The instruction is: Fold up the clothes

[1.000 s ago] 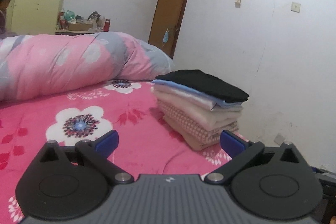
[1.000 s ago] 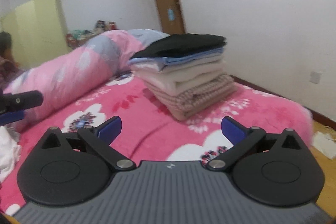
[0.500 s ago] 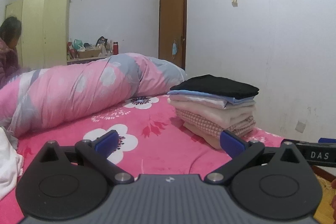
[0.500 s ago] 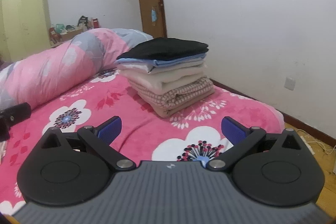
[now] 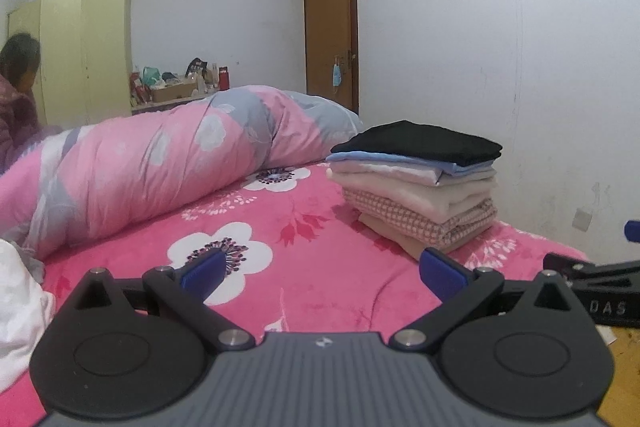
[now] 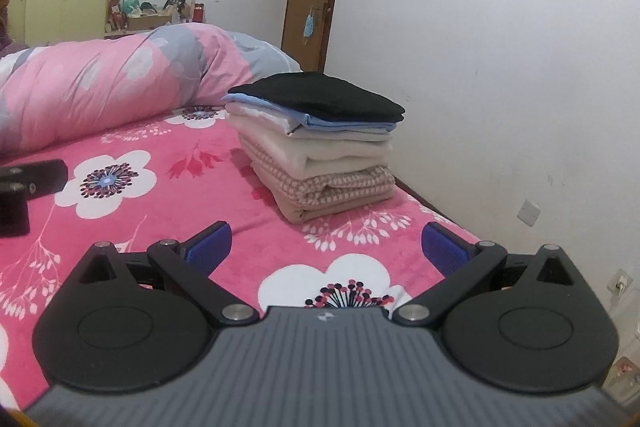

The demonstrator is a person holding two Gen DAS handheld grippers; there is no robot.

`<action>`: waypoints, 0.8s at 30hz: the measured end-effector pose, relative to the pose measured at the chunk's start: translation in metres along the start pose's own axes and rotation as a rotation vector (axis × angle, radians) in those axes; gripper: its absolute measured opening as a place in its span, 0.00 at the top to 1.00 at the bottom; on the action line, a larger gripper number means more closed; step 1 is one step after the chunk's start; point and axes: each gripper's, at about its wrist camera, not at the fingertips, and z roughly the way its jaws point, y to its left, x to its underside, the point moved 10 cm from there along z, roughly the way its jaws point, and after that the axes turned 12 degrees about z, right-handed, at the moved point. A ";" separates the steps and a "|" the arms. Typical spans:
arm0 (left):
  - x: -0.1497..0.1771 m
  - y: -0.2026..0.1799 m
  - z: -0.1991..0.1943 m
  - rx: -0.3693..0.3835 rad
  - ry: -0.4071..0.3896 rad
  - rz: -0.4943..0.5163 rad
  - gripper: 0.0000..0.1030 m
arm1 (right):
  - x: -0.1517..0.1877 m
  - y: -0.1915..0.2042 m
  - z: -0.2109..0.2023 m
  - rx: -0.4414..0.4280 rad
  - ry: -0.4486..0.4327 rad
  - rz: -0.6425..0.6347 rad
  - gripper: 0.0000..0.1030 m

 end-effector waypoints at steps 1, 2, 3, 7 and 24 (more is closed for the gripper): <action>0.000 -0.001 0.000 -0.002 0.000 0.011 0.00 | 0.000 0.000 0.000 0.001 -0.003 0.004 0.01; 0.001 -0.003 0.000 -0.003 0.000 0.022 0.00 | 0.000 0.000 0.000 0.002 -0.007 0.009 0.01; 0.002 -0.005 0.000 0.004 0.001 0.027 0.00 | 0.000 0.000 -0.001 0.003 -0.011 0.013 0.01; 0.005 -0.010 0.000 0.041 0.018 0.018 0.00 | -0.002 -0.001 -0.003 0.008 -0.028 0.026 0.01; 0.017 0.003 0.004 0.042 0.040 -0.118 0.00 | 0.006 0.002 -0.008 0.022 -0.007 0.034 0.01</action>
